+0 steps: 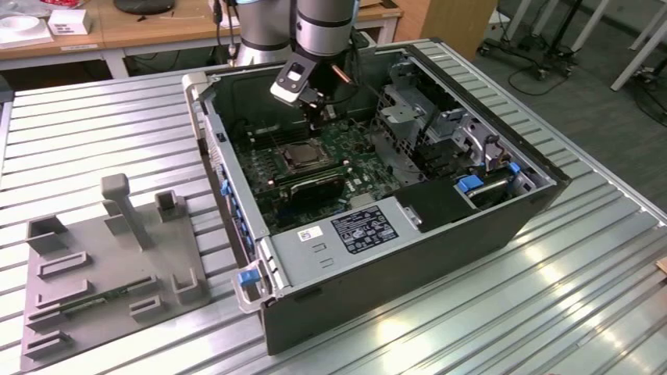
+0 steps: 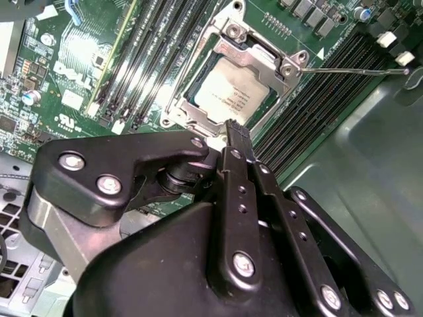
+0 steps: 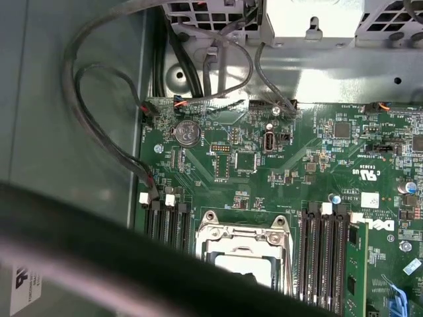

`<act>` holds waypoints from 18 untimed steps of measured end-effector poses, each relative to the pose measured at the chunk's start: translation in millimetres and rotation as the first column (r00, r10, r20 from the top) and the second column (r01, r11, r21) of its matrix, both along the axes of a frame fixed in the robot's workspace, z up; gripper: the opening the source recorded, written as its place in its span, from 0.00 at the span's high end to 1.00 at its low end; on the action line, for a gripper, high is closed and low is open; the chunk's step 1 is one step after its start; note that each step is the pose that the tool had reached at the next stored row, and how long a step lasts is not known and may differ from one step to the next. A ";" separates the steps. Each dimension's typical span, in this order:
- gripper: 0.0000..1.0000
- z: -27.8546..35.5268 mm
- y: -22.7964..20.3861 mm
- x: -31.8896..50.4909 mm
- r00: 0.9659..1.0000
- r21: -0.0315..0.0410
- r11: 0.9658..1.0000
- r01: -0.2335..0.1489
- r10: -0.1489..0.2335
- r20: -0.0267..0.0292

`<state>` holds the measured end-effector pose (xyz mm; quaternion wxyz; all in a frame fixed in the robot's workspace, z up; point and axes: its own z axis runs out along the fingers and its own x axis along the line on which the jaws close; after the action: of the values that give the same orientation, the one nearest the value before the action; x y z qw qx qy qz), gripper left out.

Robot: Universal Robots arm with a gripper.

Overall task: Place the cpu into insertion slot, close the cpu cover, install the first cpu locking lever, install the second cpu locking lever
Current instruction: 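Close the cpu cover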

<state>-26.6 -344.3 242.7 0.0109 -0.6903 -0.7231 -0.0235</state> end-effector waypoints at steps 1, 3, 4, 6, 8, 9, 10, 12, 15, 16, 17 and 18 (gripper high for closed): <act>0.89 0.0 0.0 0.0 1.000 0.000 1.000 0.000 0.000 0.000; 0.89 0.0 0.0 -0.1 1.000 0.000 1.000 0.000 0.000 0.000; 0.89 0.0 0.0 -0.3 1.000 0.000 1.000 0.000 0.000 0.000; 0.89 -0.2 0.0 -1.6 1.000 0.000 1.000 0.000 0.000 0.000; 0.89 -0.7 0.0 -2.5 1.000 0.000 1.000 0.000 0.000 0.000; 0.89 -1.0 0.0 -3.2 1.000 0.000 1.000 0.000 0.000 0.000; 0.89 -1.3 0.0 -4.0 1.000 0.000 1.000 0.000 0.000 0.000; 0.89 -1.6 0.0 -5.3 1.000 0.000 1.000 0.000 0.000 0.000; 0.89 -2.3 0.0 -7.1 1.000 0.000 1.000 0.000 0.000 0.000; 0.89 -2.7 0.1 -7.6 1.000 0.000 1.000 0.000 0.000 0.000; 0.89 -3.2 0.0 -8.1 1.000 0.000 1.000 0.000 0.000 0.000; 0.89 -3.5 0.0 -8.4 1.000 0.000 1.000 0.000 0.000 0.000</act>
<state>-35.0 -344.3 239.2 0.0109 -0.6903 -0.7230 -0.0235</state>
